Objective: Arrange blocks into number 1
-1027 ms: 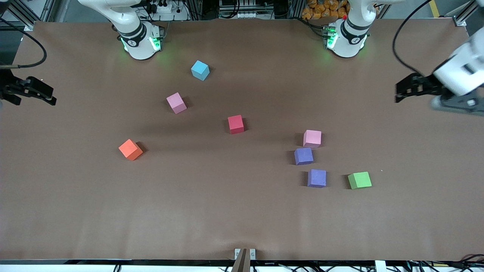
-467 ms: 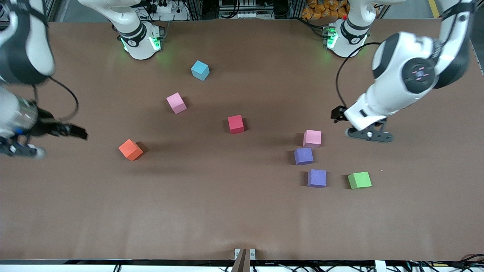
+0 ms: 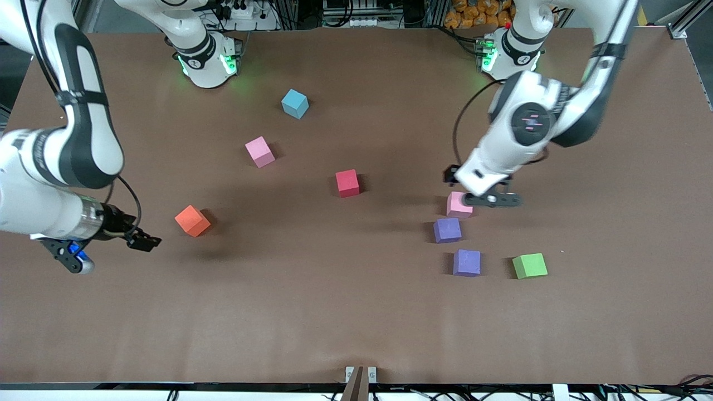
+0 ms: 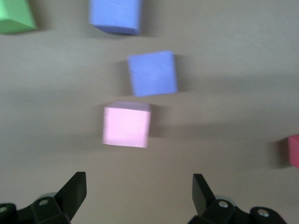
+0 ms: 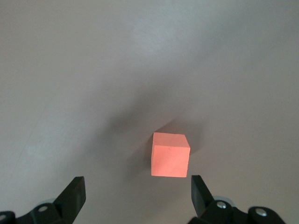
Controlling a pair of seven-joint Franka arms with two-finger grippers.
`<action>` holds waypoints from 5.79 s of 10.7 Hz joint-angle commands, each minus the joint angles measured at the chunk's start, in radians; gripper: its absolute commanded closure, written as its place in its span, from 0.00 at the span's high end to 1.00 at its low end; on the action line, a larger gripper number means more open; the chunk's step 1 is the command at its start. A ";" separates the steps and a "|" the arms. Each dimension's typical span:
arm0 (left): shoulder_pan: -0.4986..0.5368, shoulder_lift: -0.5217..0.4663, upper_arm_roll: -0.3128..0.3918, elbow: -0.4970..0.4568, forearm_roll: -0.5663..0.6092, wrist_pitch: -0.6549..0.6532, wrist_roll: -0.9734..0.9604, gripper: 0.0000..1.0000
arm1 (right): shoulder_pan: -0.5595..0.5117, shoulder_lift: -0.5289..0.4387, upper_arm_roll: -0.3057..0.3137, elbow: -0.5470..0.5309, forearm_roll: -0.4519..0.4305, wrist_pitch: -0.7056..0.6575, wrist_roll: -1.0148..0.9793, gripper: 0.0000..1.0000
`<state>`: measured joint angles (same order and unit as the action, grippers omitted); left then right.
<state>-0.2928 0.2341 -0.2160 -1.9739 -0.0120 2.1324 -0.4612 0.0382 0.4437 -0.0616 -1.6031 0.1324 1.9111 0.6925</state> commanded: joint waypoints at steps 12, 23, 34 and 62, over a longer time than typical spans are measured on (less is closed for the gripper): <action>-0.558 0.498 0.194 0.480 -0.052 0.092 -0.626 1.00 | -0.029 0.079 0.008 -0.179 0.041 0.069 -0.034 1.00; -0.638 0.556 0.228 0.495 -0.053 0.115 -0.623 0.00 | -0.003 0.121 0.006 -0.221 0.046 0.140 -0.131 1.00; -0.603 0.257 -0.069 0.053 -0.008 0.123 -0.682 0.00 | 0.026 0.121 0.006 -0.201 0.032 0.198 -0.292 0.52; 0.027 0.040 0.087 -0.062 0.063 0.062 0.113 1.00 | 0.709 -0.079 0.158 -0.494 0.062 0.558 0.054 0.56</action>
<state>-0.2556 0.2617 -0.1511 -2.0263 0.0309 2.1593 -0.3636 0.7038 0.3435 0.1025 -2.0898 0.1788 2.4204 0.7066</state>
